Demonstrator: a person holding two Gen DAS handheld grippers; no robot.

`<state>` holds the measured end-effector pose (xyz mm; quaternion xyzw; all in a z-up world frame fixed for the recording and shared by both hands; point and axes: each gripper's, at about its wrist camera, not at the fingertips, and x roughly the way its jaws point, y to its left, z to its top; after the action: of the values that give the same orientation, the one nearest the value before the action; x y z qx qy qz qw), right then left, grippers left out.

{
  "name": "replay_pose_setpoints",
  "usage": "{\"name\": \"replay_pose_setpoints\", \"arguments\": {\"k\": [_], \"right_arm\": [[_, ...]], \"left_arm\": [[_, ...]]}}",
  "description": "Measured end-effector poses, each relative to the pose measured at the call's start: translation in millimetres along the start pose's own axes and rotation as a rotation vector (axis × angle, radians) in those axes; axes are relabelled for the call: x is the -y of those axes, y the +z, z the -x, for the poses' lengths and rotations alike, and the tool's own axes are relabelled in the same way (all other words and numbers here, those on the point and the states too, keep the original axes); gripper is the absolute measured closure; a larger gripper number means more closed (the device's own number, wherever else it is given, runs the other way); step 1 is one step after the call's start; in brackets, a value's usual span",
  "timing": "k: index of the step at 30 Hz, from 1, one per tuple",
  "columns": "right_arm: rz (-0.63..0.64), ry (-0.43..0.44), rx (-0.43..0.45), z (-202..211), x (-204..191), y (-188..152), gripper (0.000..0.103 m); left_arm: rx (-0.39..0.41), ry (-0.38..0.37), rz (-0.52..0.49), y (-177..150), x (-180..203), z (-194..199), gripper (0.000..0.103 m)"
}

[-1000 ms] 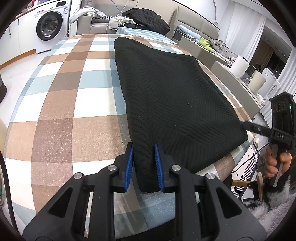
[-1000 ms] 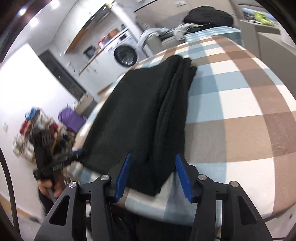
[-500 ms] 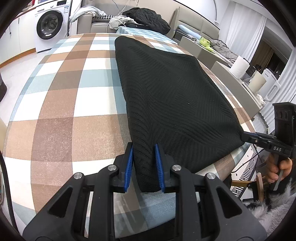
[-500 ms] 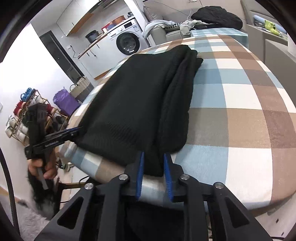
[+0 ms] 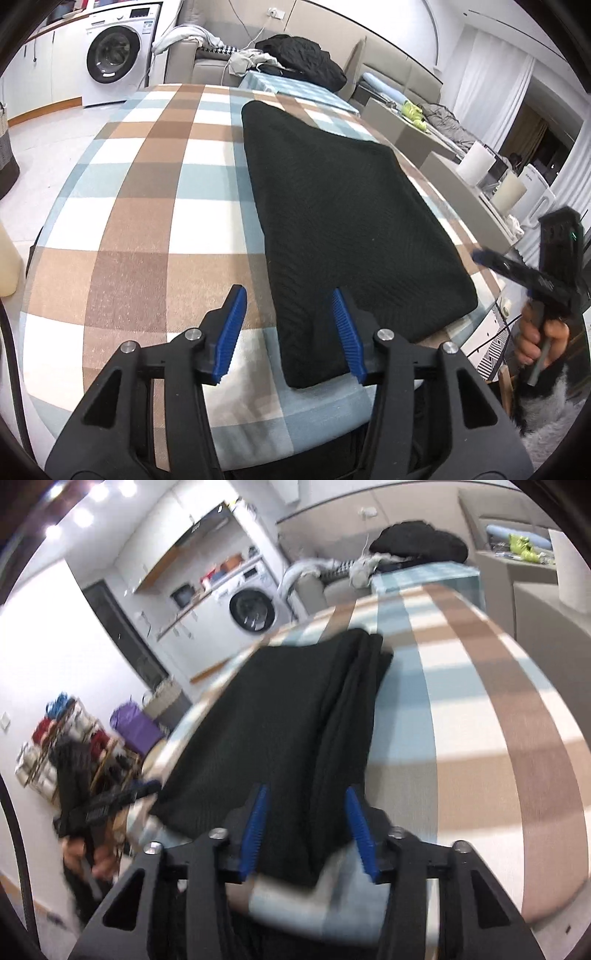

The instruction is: Fold small clothes

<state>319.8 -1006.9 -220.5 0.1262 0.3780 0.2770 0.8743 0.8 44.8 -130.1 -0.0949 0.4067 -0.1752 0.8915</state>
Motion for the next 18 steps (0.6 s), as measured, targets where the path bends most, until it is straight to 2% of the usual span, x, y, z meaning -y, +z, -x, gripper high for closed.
{"name": "replay_pose_setpoints", "arguments": {"k": [2, 6, 8, 11, 13, 16, 18], "right_arm": [[-0.023, 0.02, -0.014, -20.2, 4.2, 17.0, 0.077], [-0.097, 0.045, -0.094, -63.7, 20.1, 40.1, 0.077], [-0.139, 0.1, -0.116, -79.3, 30.1, 47.4, 0.077], [-0.155, 0.114, -0.101, -82.7, 34.6, 55.7, 0.077], [-0.134, 0.086, -0.105, -81.6, 30.4, 59.2, 0.077], [-0.095, 0.068, -0.05, -70.7, 22.4, 63.1, 0.077], [-0.08, 0.104, -0.071, -72.9, 18.8, 62.0, 0.077]], "left_arm": [[0.0, 0.001, -0.004, 0.4, 1.3, -0.8, 0.057], [-0.016, 0.008, -0.001, -0.2, 1.6, -7.3, 0.057], [-0.023, 0.008, 0.002, -0.6, 1.5, -10.4, 0.057], [-0.033, 0.006, 0.009, -0.9, 0.6, -15.3, 0.057], [-0.037, 0.006, 0.009, -1.3, 0.7, -16.4, 0.057], [-0.032, 0.005, 0.007, -0.9, 1.0, -16.0, 0.057], [-0.023, 0.004, 0.008, -0.1, 1.7, -15.2, 0.057]]}}
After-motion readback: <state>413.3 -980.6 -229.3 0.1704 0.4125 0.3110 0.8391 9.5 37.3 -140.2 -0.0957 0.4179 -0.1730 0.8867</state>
